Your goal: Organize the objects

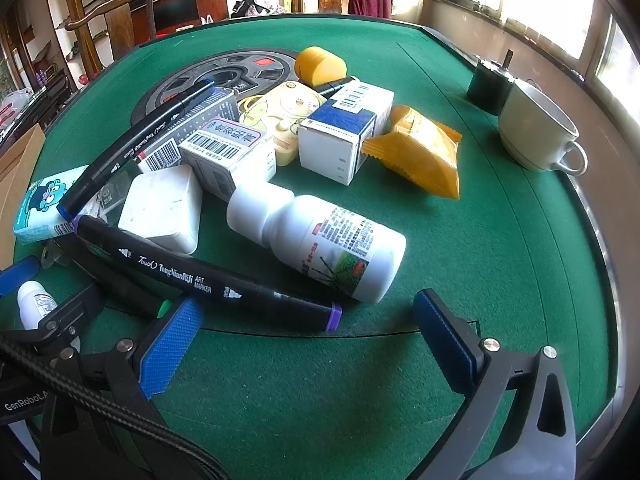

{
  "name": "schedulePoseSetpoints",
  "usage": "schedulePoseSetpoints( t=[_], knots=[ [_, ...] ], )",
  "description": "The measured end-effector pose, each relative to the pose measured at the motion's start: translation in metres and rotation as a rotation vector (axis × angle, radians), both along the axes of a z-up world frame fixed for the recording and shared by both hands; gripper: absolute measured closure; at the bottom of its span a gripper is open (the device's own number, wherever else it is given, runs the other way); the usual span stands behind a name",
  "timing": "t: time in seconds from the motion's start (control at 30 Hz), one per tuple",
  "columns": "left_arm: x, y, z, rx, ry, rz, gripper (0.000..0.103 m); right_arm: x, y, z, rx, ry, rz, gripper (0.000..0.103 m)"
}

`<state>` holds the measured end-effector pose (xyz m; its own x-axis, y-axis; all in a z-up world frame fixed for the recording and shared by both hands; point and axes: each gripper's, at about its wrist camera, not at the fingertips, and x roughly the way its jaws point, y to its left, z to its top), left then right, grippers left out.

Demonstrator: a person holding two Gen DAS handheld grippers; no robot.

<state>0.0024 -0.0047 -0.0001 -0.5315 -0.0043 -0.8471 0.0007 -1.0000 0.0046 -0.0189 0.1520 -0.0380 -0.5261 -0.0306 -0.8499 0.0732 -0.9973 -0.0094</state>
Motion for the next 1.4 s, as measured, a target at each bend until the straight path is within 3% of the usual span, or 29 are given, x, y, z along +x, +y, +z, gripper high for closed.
schedulePoseSetpoints(
  t=[0.23,0.4,0.53,0.8,1.0,1.17,1.4],
  knots=[
    [-0.001,0.001,-0.002,0.0,-0.001,0.012,0.001,-0.004,0.007,0.002,0.005,-0.005,0.043,0.0],
    [-0.011,0.009,-0.011,-0.002,0.0,0.034,0.001,0.018,0.025,0.027,-0.075,0.131,-0.005,0.0],
    [-0.012,0.009,-0.011,-0.002,0.0,0.034,0.001,0.027,0.032,0.034,-0.184,0.157,0.015,0.0],
    [-0.007,-0.001,-0.005,0.007,0.002,-0.008,0.002,0.039,0.035,0.037,-0.196,0.177,0.041,0.0],
    [0.033,-0.015,0.029,0.017,0.184,-0.053,0.002,0.047,0.046,0.043,-0.22,0.205,0.059,0.0],
    [0.056,-0.038,0.04,0.089,0.185,-0.128,0.001,0.055,0.046,0.047,-0.213,0.233,0.108,0.0],
    [0.068,-0.063,0.051,0.09,0.223,-0.143,0.001,0.061,0.034,0.05,-0.149,0.237,0.231,0.003]
  ],
)
